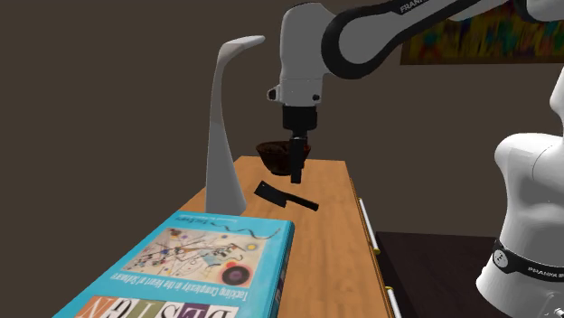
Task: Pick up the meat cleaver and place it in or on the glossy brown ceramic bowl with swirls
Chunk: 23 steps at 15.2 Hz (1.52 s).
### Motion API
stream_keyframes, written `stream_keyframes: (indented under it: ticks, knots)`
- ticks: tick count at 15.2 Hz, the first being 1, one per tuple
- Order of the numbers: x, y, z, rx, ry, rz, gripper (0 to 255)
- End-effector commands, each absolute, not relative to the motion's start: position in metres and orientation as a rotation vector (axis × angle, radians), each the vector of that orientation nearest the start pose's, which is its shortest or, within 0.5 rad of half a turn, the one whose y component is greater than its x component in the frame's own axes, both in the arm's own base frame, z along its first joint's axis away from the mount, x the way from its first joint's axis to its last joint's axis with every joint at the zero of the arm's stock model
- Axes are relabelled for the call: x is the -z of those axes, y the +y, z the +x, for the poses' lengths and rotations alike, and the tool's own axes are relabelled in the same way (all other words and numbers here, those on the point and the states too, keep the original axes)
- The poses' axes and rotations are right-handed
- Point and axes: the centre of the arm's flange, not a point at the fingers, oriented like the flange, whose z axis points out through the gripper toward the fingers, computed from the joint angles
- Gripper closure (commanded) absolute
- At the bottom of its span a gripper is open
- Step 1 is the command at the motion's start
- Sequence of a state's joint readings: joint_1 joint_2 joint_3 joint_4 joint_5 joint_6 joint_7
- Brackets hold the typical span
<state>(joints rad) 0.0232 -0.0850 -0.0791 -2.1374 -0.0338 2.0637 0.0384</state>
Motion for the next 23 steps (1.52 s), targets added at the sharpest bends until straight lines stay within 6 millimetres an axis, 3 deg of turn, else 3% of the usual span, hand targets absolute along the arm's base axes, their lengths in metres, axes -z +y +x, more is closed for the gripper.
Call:
stream_keyframes:
  ticks: [1,9,17,18,23]
  knots:
    - [-0.427,-0.033,0.544,0.011,0.135,-3.165,0]
    - [-0.383,-0.034,0.548,0.010,0.137,-3.166,0]
    - [-0.383,-0.034,0.548,0.010,0.137,-3.166,0]
    - [-0.383,-0.034,0.548,0.010,0.137,-3.166,255]
    - [-0.383,-0.034,0.548,0.010,0.137,-3.166,255]
